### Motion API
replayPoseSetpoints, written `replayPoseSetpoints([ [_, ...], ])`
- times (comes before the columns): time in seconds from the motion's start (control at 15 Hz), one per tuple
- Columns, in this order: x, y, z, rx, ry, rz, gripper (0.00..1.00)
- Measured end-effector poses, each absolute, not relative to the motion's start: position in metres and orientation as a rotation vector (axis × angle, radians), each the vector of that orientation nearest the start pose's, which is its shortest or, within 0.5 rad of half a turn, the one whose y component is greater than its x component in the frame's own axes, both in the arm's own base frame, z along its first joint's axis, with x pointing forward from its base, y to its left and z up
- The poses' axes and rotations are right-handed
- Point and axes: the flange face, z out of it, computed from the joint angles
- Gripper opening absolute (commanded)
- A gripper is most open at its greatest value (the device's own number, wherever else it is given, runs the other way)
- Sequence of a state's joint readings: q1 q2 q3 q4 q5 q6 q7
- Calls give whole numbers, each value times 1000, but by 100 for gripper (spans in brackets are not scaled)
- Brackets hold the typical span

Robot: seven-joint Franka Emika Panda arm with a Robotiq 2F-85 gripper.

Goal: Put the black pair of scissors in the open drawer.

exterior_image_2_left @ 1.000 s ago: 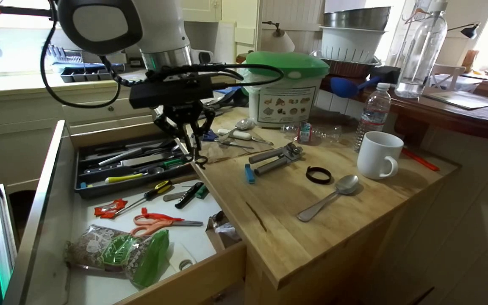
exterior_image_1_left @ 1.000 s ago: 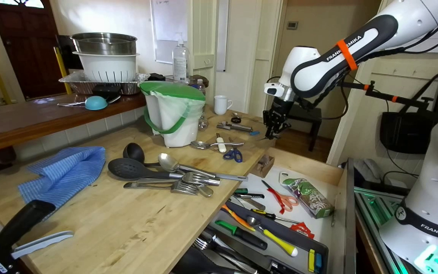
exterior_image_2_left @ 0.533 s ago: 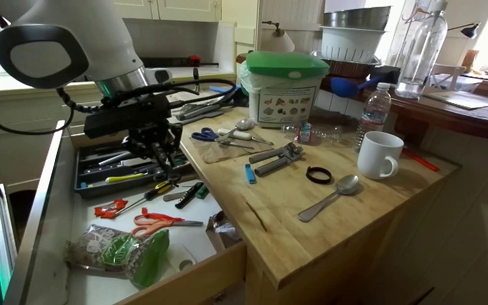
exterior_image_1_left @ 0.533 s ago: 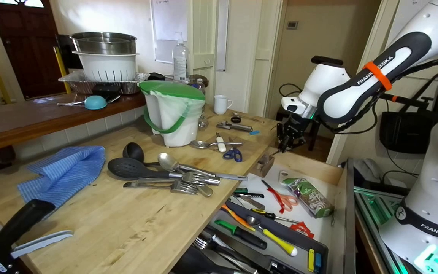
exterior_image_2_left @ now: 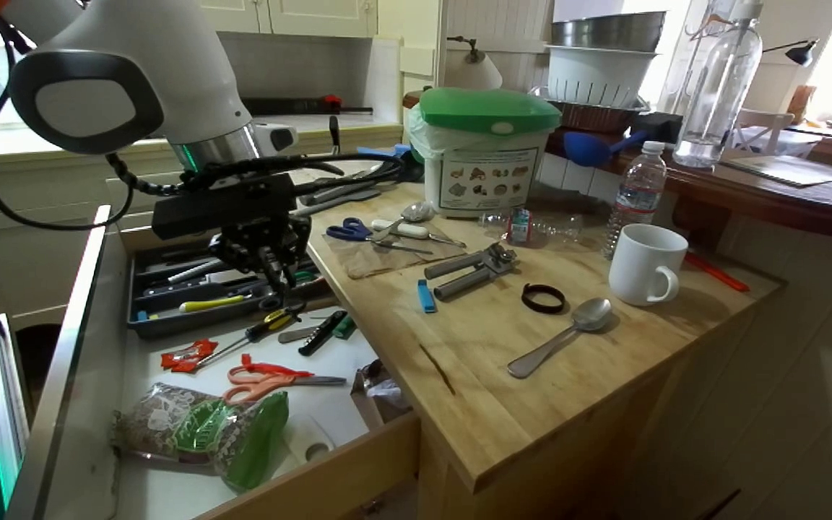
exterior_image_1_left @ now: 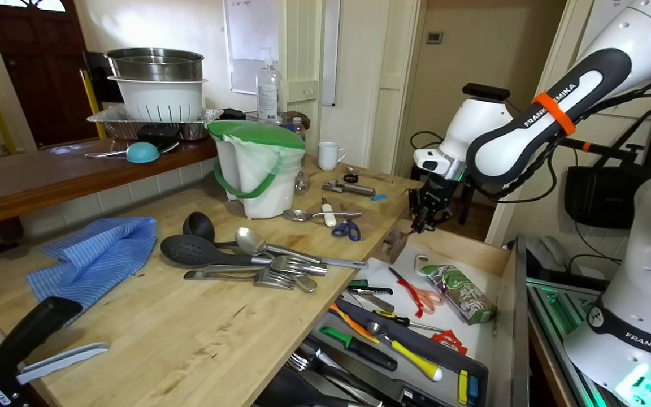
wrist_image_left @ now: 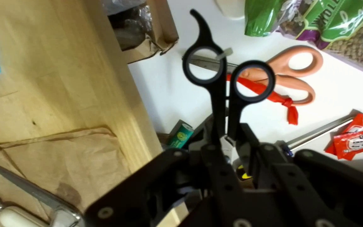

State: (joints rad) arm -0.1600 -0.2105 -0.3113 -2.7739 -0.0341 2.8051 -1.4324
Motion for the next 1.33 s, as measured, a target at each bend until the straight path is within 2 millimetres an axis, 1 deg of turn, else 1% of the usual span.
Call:
replayPoseSetpoints([
  [0.13,364,-170,289,-2839,-1597,-263,5],
  [0.33,362,-164,277,-2794,-1577,-219,5],
  [0.6,361,-158,257,-2830,-1444,-149,5],
  [0.73,360,-155,245,-2865,-1333,-104,5],
  [0.93,360,-148,229,-2939,-1122,-65,5],
  [1.33,366,-143,205,-3081,-667,-150,5],
])
